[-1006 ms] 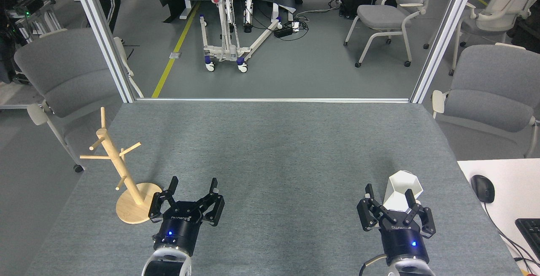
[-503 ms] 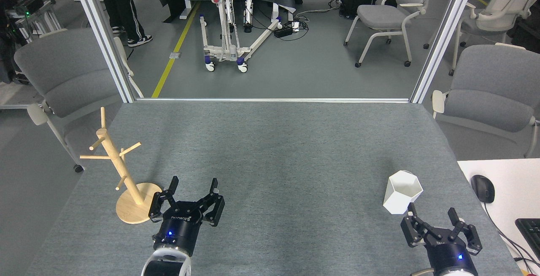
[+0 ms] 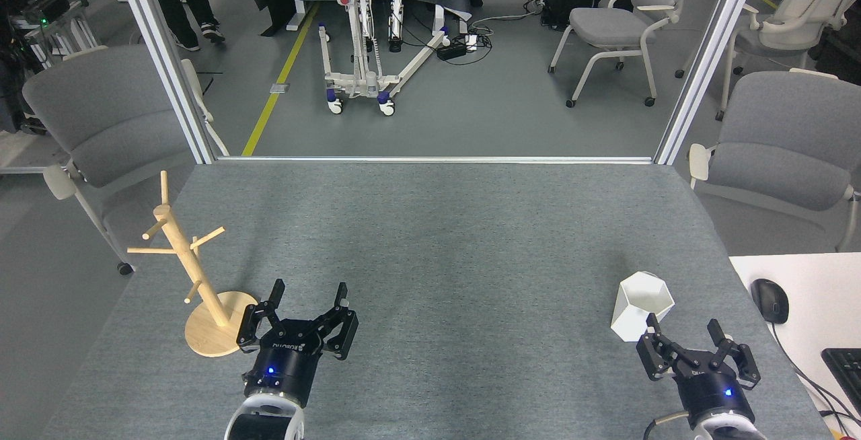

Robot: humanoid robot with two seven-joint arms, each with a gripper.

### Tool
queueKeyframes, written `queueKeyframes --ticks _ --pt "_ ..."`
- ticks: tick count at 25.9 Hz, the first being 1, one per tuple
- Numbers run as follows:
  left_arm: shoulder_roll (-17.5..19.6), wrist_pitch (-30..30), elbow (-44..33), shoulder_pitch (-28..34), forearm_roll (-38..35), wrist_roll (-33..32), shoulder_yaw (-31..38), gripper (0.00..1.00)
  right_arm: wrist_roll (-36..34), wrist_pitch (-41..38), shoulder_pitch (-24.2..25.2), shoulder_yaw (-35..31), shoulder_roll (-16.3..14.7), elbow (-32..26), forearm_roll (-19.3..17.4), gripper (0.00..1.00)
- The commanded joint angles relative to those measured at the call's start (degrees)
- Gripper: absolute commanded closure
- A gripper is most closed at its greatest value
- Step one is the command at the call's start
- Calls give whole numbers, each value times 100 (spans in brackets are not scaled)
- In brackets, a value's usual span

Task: Hang cup on storage rack
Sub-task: 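Move the right gripper to the white hexagonal cup and align with it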

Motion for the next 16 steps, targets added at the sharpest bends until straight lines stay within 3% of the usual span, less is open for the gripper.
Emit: queueKeyframes --ticks 1,16 --pt "6 2 9 0 0 -1 0 1 -7 -142 -175 18 -4 186 -7 1" --pt "15 2 35 17 -9 -1 0 1 -51 -1003 -122 -35 -12 195 -51 1"
